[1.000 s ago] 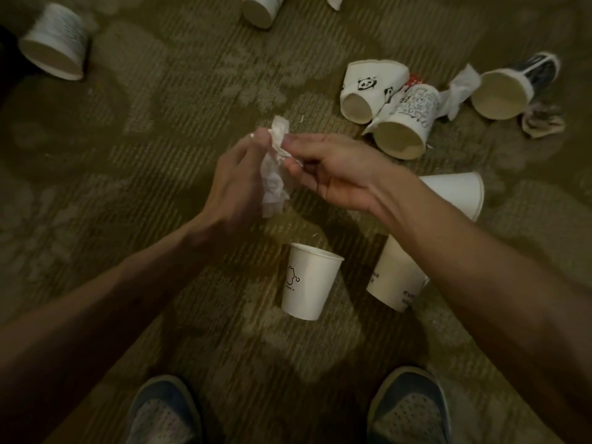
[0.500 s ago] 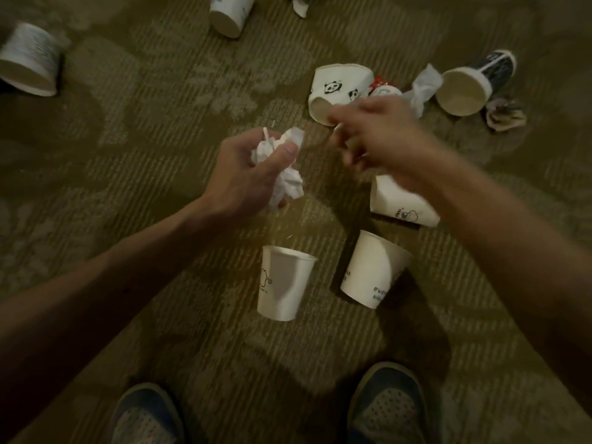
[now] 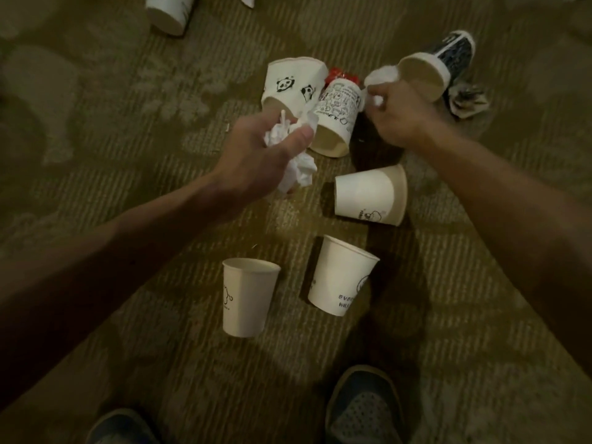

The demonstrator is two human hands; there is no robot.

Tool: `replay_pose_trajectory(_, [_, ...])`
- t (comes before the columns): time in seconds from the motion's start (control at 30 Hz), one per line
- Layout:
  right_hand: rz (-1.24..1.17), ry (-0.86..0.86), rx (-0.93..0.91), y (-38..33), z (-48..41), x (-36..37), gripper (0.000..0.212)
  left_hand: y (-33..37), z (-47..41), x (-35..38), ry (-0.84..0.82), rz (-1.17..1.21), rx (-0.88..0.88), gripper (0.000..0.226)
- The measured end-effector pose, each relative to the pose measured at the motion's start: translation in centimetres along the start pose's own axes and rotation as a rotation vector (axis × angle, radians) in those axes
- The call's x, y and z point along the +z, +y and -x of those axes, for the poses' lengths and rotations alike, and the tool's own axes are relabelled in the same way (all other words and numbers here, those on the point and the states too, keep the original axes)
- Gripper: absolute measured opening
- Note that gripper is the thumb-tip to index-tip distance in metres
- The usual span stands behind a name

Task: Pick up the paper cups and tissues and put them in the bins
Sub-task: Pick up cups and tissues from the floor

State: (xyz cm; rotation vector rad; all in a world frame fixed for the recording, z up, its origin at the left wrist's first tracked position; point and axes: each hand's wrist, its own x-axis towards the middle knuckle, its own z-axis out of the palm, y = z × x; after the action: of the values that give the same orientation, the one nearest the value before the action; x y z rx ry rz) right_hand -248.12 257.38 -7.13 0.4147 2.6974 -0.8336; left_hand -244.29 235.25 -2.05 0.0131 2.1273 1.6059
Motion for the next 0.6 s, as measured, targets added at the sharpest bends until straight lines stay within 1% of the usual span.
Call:
replay_pose_trajectory(0.07, [-0.011,0.037,0.008,0.5,-0.3,0.1,0.040,0.1,-0.1,0.2,-0.015,0.010,-0.007,0.010])
replay_pose_trajectory(0.2, [-0.056,0.174,-0.008,1.3,-0.4,0.5,0.038,0.4,-0.2,0.6,-0.010,0.011,-0.006,0.014])
replay_pose_trajectory(0.33, [-0.014,0.209,-0.041,1.2,-0.7,0.6,0.029,0.4,-0.1,0.6,-0.018,0.016,0.012,0.013])
replay_pose_trajectory(0.43, [-0.051,0.188,-0.001,1.3,-0.7,0.4,0.024,0.6,0.5,0.3,-0.032,0.026,0.010,0.004])
replay_pose_trajectory(0.5, [-0.121,0.136,0.038,1.4,-0.2,0.5,0.019,0.8,1.0,0.0,-0.030,0.033,0.007,0.008])
replay_pose_trajectory(0.6, [-0.288,0.130,0.062,1.7,1.7,0.4,0.004,1.0,1.5,-0.2,-0.006,0.052,-0.017,0.010])
